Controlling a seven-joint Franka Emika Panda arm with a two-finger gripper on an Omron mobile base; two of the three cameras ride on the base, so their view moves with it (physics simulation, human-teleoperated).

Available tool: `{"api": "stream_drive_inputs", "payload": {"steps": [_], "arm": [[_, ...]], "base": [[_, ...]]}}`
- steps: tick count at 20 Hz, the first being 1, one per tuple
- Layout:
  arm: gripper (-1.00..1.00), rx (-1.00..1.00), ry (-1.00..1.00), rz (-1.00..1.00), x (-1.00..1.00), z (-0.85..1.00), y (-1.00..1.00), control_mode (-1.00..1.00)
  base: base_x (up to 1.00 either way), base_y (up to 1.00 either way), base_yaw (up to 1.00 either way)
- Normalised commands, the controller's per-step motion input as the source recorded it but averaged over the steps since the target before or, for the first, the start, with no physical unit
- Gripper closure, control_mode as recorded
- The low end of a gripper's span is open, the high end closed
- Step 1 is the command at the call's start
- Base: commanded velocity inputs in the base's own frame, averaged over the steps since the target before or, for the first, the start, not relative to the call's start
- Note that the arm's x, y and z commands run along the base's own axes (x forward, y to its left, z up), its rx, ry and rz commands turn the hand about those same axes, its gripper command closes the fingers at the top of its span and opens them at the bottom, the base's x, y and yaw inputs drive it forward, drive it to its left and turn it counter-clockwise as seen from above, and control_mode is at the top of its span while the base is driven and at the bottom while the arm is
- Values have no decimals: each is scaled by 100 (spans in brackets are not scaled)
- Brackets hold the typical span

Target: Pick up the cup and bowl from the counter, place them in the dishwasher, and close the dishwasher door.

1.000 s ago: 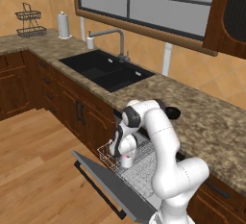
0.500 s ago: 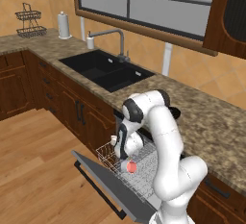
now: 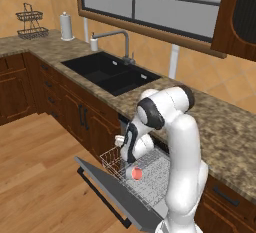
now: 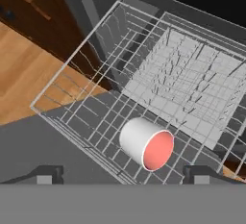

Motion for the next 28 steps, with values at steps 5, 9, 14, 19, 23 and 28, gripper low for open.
{"api": "stream_drive_inputs", "payload": {"steps": [5,9,14,19,23,28], "arm": [[-100,-7,0,22,-36,100,80,-100],[-100,-46,-7,13,-48,100,6,-100],[-100,-30,-8,5,-23,100,39,-100],[-100,0,0,7,-4,100,15,-100],[-100,0,10,12,0,100,3,-100],[-100,0,22,19,0,100,-8,-100]], "base": [[0,0,0],[0,0,0],[0,0,0],[0,0,0],[0,0,0],[0,0,0]]}}
